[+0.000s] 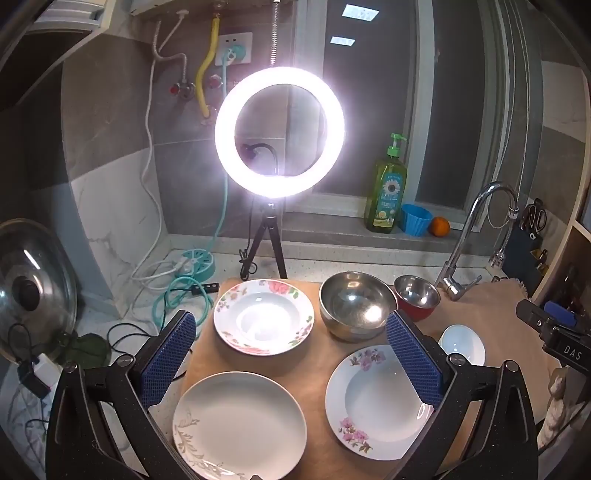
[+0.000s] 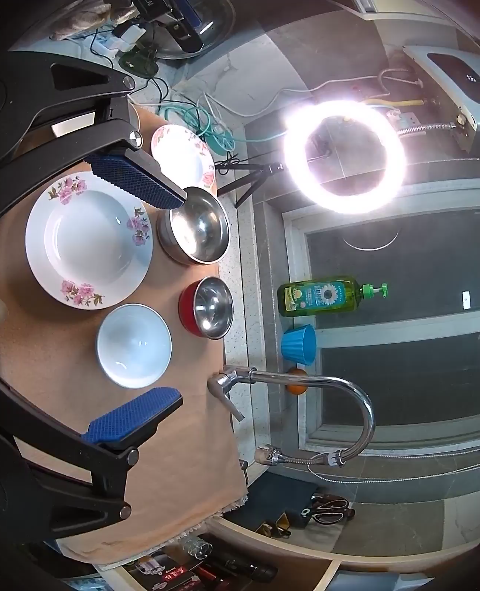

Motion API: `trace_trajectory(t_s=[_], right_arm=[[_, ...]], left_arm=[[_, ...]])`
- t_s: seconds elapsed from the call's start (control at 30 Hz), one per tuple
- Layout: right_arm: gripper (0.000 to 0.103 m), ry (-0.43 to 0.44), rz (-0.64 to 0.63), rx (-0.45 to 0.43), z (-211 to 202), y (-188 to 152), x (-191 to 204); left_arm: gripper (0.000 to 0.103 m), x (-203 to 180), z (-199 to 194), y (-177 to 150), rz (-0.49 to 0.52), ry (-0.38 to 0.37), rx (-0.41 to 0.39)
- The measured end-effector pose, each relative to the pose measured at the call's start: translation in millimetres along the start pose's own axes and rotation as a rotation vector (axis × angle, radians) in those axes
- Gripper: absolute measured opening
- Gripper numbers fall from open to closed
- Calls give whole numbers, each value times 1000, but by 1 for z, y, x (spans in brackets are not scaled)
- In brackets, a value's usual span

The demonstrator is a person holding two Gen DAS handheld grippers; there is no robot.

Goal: Organize plates and bowls

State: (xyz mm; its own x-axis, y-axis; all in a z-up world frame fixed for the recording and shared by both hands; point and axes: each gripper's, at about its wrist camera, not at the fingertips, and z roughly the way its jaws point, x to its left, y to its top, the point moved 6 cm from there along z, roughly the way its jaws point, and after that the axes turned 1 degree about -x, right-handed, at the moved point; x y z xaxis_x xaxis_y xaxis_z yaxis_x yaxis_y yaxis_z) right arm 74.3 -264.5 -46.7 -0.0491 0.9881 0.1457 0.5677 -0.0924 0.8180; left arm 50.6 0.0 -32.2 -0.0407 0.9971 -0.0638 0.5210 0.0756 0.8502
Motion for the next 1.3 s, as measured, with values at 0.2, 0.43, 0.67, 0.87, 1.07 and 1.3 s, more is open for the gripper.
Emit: trace_trajectory(t_s=[0.2,0.43,0.67,0.87,1.07,1.3], right_arm=[[99,1,1,-4,0,1,0],[99,1,0,-4,1,1,1],[99,1,1,-4,2,0,1],[99,1,1,-4,3,0,1],[99,1,2,-2,4,0,1],[99,1,2,1,5,-1,1]], left_arm=[[102,1,1,1,3,0,-5],[102,-5,2,2,0,-5,3],[102,-4,7,3,-6,-13,5],[102,-7,9,2,-23,-27,21],[102,-8,11,2,0,-17,8],[102,-8,13,1,6,-17,9]])
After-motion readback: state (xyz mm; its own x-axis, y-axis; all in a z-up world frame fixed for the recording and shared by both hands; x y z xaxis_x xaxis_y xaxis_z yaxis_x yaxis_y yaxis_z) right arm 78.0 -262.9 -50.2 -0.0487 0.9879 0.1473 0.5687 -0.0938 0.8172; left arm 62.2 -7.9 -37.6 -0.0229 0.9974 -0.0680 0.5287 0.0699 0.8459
